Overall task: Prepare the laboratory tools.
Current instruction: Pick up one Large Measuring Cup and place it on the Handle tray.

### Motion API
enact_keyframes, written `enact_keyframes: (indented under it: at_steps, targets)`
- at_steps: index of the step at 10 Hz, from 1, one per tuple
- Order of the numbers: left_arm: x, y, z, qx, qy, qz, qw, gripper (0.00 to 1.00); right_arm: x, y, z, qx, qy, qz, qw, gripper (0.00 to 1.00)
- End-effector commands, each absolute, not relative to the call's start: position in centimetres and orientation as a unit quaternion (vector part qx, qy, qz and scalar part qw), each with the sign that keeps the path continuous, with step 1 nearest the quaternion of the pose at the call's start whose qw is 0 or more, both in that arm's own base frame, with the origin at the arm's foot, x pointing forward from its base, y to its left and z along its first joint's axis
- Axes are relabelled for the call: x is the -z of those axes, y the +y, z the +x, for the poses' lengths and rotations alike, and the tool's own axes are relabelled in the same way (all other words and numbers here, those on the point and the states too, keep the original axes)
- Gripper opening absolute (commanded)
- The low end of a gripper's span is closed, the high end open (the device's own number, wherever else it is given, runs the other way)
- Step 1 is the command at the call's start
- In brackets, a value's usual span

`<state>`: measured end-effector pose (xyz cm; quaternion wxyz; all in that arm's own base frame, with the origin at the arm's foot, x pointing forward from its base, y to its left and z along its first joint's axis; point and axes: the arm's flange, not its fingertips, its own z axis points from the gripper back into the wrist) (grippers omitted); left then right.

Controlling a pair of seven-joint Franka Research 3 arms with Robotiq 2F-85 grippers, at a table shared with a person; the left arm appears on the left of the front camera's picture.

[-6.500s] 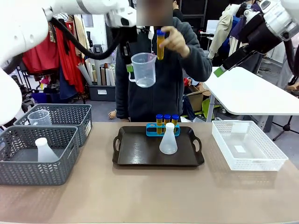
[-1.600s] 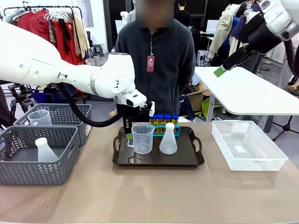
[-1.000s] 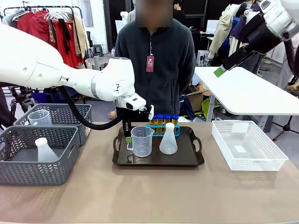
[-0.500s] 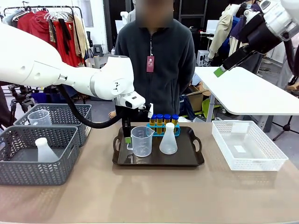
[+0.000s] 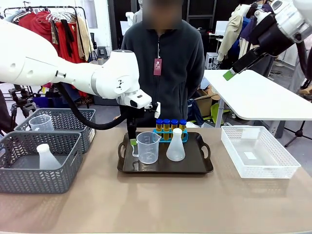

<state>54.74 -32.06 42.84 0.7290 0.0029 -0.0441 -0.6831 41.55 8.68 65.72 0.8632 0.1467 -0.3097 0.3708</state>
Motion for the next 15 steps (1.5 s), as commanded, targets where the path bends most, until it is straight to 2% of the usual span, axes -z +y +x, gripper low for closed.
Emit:
enact_keyframes:
  at_steps: [1, 5, 12, 15]
  targets:
    - [-44.2, -30.7, 53.0, 0.683, -0.061, -0.002, 0.728, 1.0, -65.7, 8.6, 41.5, -0.37, -0.311, 0.147, 0.863, 1.0]
    - [-46.2, -30.5, 52.7, 0.692, -0.073, -0.004, 0.718, 1.0, -65.7, 8.6, 41.5, -0.37, -0.311, 0.147, 0.863, 1.0]
    - [-46.0, -31.6, 53.5, 0.686, -0.061, 0.0, 0.725, 1.0, -65.7, 8.6, 41.5, -0.37, -0.311, 0.147, 0.863, 1.0]
    - [-50.5, -29.4, 50.9, 0.683, -0.09, -0.085, 0.719, 1.0, -65.7, 8.6, 41.5, -0.37, -0.311, 0.147, 0.863, 1.0]
